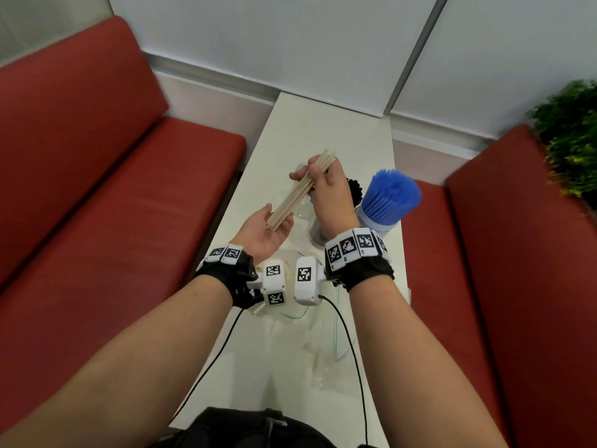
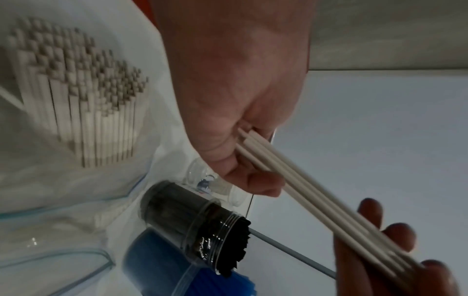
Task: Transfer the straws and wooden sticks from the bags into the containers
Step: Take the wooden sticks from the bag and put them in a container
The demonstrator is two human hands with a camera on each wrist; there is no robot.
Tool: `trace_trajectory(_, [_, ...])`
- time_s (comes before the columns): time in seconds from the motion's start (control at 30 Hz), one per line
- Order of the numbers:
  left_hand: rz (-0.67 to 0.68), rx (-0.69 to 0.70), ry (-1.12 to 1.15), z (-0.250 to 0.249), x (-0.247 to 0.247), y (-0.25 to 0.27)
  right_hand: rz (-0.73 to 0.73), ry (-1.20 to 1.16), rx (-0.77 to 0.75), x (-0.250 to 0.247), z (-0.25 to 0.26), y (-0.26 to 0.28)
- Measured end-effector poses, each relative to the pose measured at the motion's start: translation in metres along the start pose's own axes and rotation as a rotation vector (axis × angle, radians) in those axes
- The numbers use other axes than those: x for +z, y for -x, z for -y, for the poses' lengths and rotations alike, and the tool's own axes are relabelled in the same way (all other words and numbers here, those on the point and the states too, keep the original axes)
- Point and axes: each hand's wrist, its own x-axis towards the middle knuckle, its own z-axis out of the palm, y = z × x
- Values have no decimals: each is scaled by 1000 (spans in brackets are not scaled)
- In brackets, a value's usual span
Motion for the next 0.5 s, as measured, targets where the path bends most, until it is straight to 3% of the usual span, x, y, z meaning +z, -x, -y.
trace_trajectory(0.23, [51, -80, -102, -4, -2, -16, 198, 26, 114, -4, 0, -11])
trace_trajectory(0.5, [-80, 6, -213, -12, -23, -44, 453, 183, 298, -26, 11, -58])
